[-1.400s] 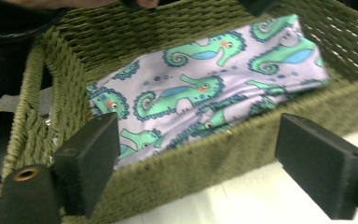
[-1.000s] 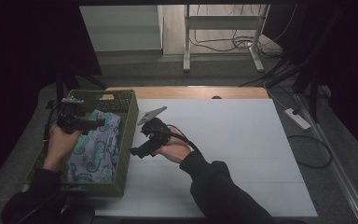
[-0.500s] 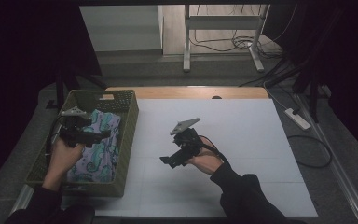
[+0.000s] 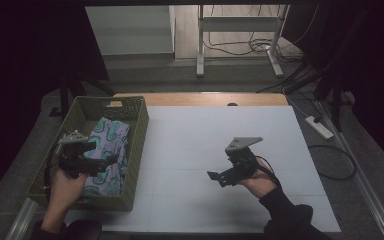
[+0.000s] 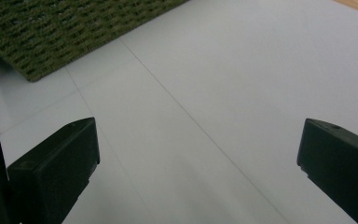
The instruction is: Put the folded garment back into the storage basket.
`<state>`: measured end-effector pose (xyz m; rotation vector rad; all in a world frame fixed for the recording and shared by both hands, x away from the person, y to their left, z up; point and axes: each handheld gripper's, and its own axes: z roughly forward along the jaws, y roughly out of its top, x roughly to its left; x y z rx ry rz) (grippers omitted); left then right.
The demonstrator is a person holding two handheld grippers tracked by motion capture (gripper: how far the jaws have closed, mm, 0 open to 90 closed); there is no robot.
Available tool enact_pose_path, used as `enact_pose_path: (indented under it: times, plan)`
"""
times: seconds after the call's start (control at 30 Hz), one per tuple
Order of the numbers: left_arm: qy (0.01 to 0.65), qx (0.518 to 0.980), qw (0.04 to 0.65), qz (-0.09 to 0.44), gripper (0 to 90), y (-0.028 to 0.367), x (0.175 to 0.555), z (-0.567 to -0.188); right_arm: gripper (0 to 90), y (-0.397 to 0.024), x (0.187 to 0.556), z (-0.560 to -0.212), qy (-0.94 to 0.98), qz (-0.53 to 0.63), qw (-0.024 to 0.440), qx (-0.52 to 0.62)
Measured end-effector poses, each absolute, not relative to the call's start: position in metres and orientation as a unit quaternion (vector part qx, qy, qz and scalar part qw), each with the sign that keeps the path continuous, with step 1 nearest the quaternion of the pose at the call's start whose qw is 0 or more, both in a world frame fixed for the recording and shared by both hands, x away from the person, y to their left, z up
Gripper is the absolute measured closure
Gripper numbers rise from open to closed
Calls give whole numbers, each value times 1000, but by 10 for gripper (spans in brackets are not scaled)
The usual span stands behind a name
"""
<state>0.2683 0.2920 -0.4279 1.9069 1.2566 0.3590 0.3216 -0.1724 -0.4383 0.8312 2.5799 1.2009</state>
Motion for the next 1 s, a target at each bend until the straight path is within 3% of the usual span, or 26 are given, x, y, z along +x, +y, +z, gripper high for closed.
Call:
enact_pose_path:
  times: [0.43, 1.0]
  plan:
    - [484, 758, 406, 161, 3, 277, 233, -431, 0, -255, 291, -440, 835, 406, 123, 351]
    - [474, 753, 403, 213, 0, 266, 195, -449, 0, -310, 246, -443, 796, 389, 181, 427]
